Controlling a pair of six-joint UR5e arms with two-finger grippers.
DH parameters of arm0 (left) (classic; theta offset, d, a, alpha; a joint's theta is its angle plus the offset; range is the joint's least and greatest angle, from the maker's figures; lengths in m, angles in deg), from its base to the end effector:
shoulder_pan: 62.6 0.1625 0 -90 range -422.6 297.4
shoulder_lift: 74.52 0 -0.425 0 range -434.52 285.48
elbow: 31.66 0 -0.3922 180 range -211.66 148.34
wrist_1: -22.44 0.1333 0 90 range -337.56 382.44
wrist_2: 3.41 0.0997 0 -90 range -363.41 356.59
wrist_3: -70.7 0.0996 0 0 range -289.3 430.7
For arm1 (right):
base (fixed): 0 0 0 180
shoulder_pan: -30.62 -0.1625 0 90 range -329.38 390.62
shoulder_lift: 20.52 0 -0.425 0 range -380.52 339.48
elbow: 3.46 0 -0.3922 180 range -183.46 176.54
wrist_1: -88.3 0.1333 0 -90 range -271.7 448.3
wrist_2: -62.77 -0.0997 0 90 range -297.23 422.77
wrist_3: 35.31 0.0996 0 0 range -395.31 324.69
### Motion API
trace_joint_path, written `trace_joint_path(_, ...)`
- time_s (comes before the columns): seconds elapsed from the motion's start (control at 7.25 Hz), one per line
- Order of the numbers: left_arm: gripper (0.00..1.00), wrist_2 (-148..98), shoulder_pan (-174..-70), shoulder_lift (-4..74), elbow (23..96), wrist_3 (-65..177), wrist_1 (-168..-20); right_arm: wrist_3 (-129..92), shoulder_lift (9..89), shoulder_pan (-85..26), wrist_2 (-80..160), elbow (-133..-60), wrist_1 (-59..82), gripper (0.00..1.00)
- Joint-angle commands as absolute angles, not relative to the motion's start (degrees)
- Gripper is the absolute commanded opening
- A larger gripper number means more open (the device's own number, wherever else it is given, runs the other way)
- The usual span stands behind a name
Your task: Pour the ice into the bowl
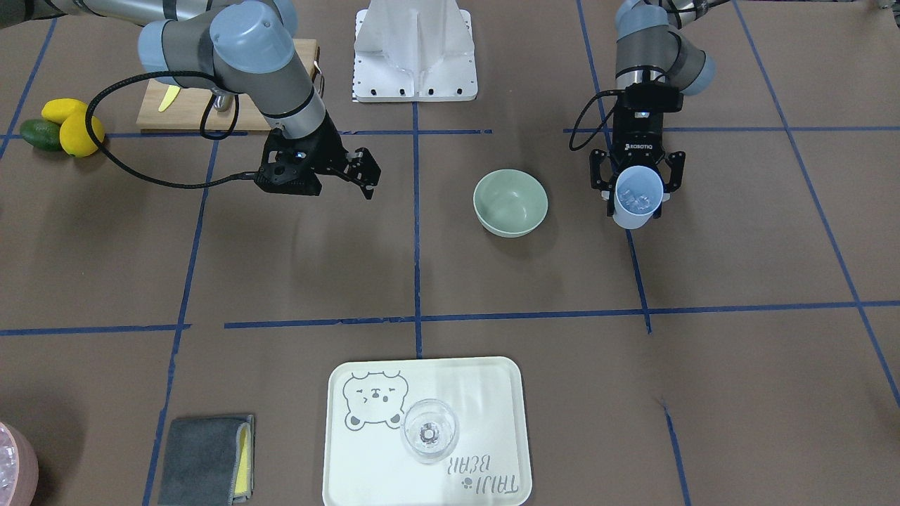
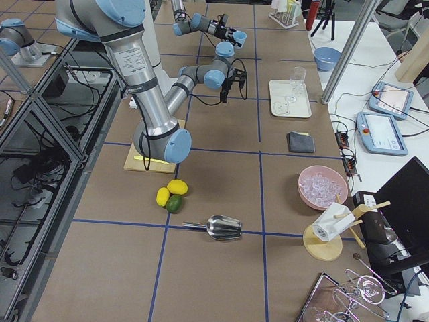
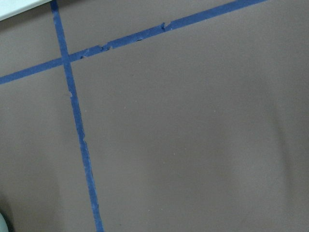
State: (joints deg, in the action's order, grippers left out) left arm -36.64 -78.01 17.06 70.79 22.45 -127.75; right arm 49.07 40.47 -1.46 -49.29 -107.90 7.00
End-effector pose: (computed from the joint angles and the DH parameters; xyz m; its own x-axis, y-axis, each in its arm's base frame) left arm 0.3973 -0.3342 0.4112 0.8093 0.1554 -0.5665 0.5130 0.2827 0.8105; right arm -0.4786 -0.4131 0.2424 0.5410 0.2320 0.8084 -0.1889 0.9702 -0.1520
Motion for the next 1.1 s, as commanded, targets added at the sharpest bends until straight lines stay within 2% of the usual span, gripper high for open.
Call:
trace_joint_path(0.0, 0.00, -30.4, -74.1, 17.1, 71.7, 22.5, -124.4, 49.1, 40.6, -1.5, -49.3, -107.9, 7.0, 1.00)
trace_joint_path(0.97, 0.00, -23.2, -71.2, 28.5, 72.2, 29.9, -89.2, 49.2, 40.5, -1.4, -49.3, -107.8, 7.1, 1.00)
